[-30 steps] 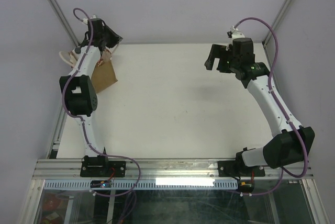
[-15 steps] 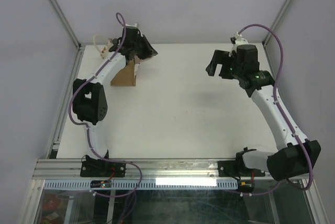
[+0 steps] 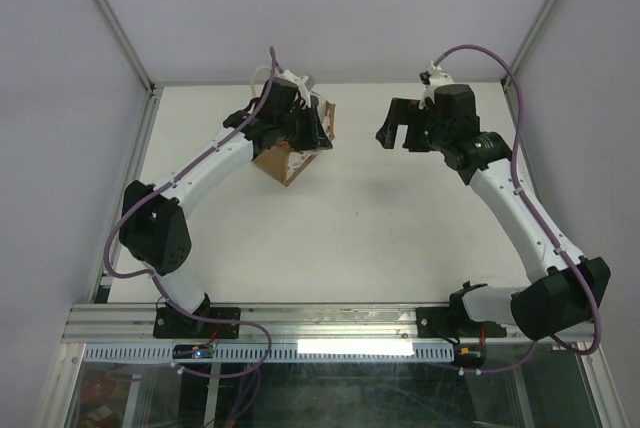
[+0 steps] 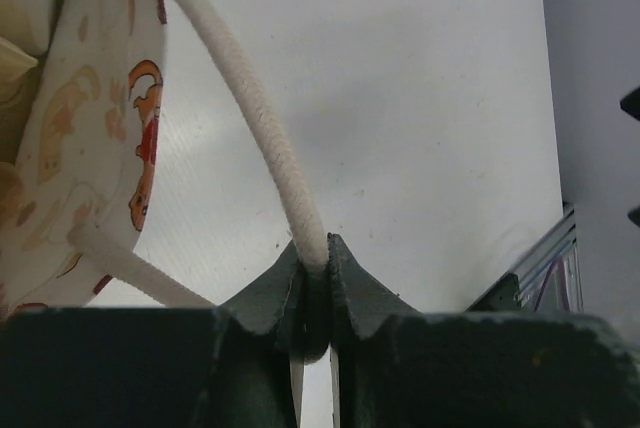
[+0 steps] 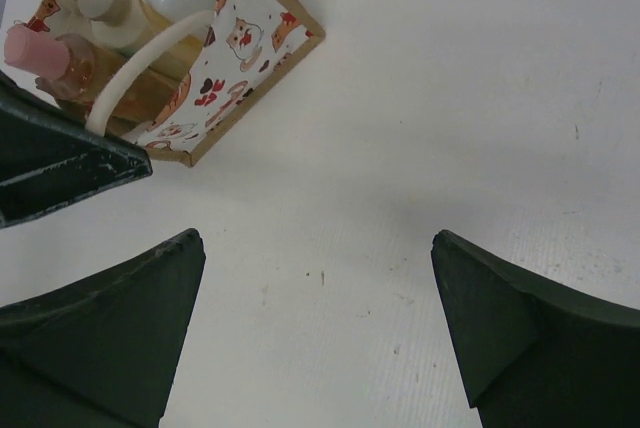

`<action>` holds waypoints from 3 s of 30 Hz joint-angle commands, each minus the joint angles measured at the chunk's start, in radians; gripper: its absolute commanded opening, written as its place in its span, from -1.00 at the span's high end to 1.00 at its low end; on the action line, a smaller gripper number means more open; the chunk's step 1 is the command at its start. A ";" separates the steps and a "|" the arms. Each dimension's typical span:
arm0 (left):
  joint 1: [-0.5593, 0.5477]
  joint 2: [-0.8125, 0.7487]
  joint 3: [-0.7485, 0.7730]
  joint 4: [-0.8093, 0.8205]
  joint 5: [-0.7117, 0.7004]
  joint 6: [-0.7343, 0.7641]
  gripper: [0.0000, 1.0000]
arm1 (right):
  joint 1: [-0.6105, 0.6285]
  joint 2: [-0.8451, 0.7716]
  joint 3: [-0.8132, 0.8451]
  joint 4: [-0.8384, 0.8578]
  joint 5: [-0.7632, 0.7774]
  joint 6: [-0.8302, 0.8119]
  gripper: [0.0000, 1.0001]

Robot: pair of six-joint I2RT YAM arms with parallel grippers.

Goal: Take the personal care products out of the canvas bag

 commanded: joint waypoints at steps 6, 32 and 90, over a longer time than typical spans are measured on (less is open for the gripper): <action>-0.022 -0.098 0.099 -0.188 -0.036 0.262 -0.14 | 0.031 0.204 0.196 0.081 -0.078 -0.027 -0.99; 0.371 -0.095 0.159 -0.094 -0.256 0.173 -0.98 | 0.228 0.714 0.692 0.109 -0.270 -0.238 -0.26; 0.455 0.043 0.287 -0.230 -0.116 0.224 -0.98 | 0.302 0.970 0.884 0.051 0.022 -0.383 0.77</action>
